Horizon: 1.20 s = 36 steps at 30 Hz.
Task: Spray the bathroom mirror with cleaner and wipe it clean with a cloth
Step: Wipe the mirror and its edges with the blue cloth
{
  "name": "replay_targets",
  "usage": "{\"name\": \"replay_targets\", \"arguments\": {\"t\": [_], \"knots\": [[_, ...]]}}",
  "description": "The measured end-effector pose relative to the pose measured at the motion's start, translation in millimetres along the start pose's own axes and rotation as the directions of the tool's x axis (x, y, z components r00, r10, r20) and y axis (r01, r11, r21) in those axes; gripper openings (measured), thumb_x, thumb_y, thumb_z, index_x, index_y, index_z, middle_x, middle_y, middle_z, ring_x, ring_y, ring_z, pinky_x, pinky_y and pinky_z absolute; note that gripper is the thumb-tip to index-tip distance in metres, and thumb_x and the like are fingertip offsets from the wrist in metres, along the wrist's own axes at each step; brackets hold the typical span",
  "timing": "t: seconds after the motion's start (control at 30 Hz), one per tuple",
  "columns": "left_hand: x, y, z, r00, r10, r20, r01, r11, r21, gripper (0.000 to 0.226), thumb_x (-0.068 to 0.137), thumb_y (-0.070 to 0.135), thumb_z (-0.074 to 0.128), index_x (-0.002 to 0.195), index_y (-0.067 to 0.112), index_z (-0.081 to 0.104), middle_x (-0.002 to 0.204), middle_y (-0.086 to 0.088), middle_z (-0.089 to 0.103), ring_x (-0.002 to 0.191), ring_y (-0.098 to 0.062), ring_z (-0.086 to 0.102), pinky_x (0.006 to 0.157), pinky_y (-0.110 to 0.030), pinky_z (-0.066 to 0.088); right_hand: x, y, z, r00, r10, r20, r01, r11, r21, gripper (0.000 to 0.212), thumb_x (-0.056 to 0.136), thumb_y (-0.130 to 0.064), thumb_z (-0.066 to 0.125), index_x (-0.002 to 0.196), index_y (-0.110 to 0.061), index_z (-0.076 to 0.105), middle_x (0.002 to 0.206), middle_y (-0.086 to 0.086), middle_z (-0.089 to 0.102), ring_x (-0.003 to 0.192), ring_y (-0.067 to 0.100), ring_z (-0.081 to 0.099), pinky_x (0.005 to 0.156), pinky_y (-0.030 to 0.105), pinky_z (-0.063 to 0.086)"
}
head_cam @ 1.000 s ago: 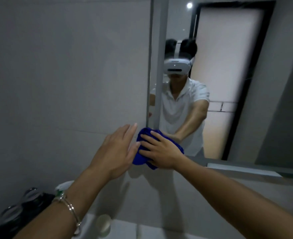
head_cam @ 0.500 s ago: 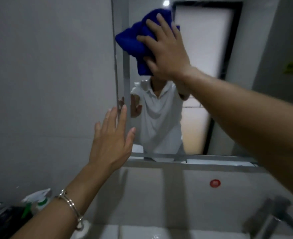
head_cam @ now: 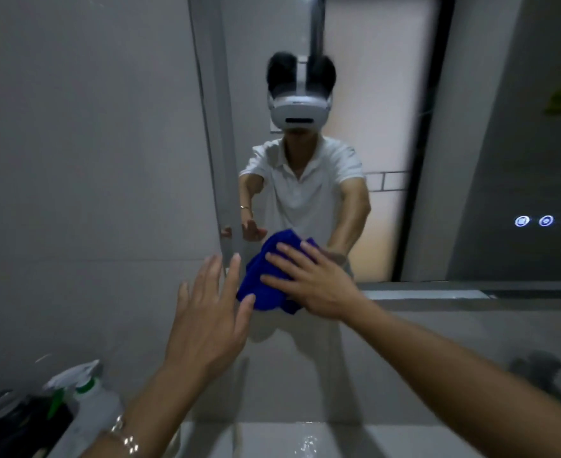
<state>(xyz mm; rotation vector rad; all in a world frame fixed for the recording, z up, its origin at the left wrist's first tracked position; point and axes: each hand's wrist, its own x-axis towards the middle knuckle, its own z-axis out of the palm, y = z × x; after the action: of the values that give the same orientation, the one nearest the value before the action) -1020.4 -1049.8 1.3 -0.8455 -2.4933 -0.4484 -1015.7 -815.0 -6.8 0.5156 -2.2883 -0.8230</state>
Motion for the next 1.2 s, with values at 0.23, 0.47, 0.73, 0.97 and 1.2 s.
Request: {"name": "replay_targets", "arguments": {"t": [0.23, 0.47, 0.73, 0.97, 1.2], "knots": [[42.0, 63.7, -28.0, 0.988, 0.097, -0.124, -0.107, 0.992, -0.072, 0.072, 0.087, 0.055, 0.006, 0.15, 0.02, 0.008, 0.157, -0.01, 0.011, 0.144, -0.026, 0.009, 0.113, -0.052, 0.01, 51.3, 196.7, -138.9, 0.891, 0.451, -0.057, -0.454, 0.89, -0.04, 0.064, 0.093, -0.035, 0.05, 0.15, -0.026, 0.022, 0.156, 0.02, 0.017, 0.142, 0.045, 0.01, 0.11, 0.065, 0.015], [52.8, 116.5, 2.4, 0.99, 0.095, -0.1, -0.107, 0.988, -0.114, 0.063, 0.095, 0.047, 0.018, 0.15, 0.019, 0.005, 0.158, -0.009, 0.002, 0.145, -0.023, 0.0, 0.115, -0.052, 0.007, 8.2, 166.6, -109.1, 0.824, 0.549, -0.14, -0.539, 0.836, 0.105, 0.067, 0.08, -0.038, 0.049, 0.145, -0.029, 0.037, 0.155, 0.019, 0.021, 0.142, 0.045, 0.01, 0.112, 0.061, 0.008], [34.6, 176.4, 69.9, 0.996, 0.05, -0.069, -0.052, 0.998, -0.037, 0.065, 0.093, 0.049, 0.019, 0.149, 0.016, 0.016, 0.156, -0.012, 0.015, 0.143, -0.03, 0.016, 0.109, -0.055, 0.018, -148.3, 57.2, 35.4, 0.976, 0.203, -0.081, -0.206, 0.978, -0.033, 0.074, 0.075, -0.044, 0.073, 0.136, -0.03, 0.035, 0.146, 0.007, 0.035, 0.136, 0.034, 0.025, 0.112, 0.053, 0.01], [27.2, 232.5, 70.3, 0.996, -0.006, -0.095, 0.009, 0.999, 0.038, 0.065, 0.093, 0.05, 0.018, 0.149, 0.017, 0.014, 0.156, -0.013, 0.016, 0.143, -0.03, 0.017, 0.11, -0.053, 0.017, -182.4, 72.7, 21.6, 0.978, -0.014, 0.208, 0.048, 0.986, -0.158, 0.076, 0.081, -0.035, 0.066, 0.147, -0.032, 0.029, 0.156, -0.001, 0.027, 0.145, 0.027, 0.015, 0.116, 0.047, 0.009], [32.9, 258.6, 61.1, 0.994, 0.024, -0.107, -0.015, 0.997, 0.079, 0.065, 0.092, 0.045, 0.025, 0.147, 0.01, 0.023, 0.151, -0.017, 0.028, 0.139, -0.033, 0.028, 0.105, -0.055, 0.028, -217.0, 104.8, 29.1, 0.974, -0.056, 0.22, 0.1, 0.975, -0.197, 0.083, 0.062, -0.033, 0.083, 0.138, -0.035, 0.048, 0.148, -0.001, 0.041, 0.139, 0.025, 0.032, 0.114, 0.048, 0.006]]}}
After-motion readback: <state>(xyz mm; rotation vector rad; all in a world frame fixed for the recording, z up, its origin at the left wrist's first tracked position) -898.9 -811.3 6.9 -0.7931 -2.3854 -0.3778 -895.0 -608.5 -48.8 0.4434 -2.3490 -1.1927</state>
